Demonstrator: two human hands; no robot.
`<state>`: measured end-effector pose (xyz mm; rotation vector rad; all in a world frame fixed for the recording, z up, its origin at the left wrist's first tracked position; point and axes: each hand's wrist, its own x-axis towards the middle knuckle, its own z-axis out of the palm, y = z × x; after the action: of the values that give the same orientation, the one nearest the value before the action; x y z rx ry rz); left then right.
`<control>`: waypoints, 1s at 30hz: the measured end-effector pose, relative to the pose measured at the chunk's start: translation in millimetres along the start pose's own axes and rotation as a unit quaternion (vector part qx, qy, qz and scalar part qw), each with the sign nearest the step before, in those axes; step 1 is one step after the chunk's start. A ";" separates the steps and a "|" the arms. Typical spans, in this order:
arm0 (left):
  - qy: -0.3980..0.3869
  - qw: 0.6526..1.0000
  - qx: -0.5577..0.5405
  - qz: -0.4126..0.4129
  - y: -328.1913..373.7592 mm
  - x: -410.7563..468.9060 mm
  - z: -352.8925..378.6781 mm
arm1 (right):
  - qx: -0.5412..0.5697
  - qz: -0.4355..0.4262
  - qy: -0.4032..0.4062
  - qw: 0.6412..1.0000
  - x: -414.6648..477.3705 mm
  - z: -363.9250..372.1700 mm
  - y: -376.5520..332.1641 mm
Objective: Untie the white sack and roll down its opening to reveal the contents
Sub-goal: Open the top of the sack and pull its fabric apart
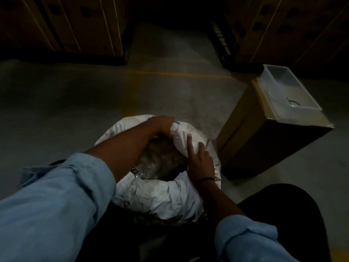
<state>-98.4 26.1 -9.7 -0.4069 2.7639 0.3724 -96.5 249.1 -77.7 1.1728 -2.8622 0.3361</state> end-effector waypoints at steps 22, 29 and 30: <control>-0.248 0.969 0.006 0.017 -7.6 124.7 49.1 | 0.012 0.021 0.025 0.999 -21.6 -6.3 13.9; 0.007 0.970 0.141 0.199 48.7 20.5 13.6 | 0.170 0.012 -0.146 0.974 1.4 -21.8 21.7; 0.074 0.944 0.178 0.268 58.9 7.9 20.9 | 0.206 0.005 -0.141 0.968 7.5 -25.6 28.5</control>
<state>-118.6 85.0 -19.4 0.4341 2.9686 -0.0501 -123.1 269.0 -57.2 1.3645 -3.1391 0.8661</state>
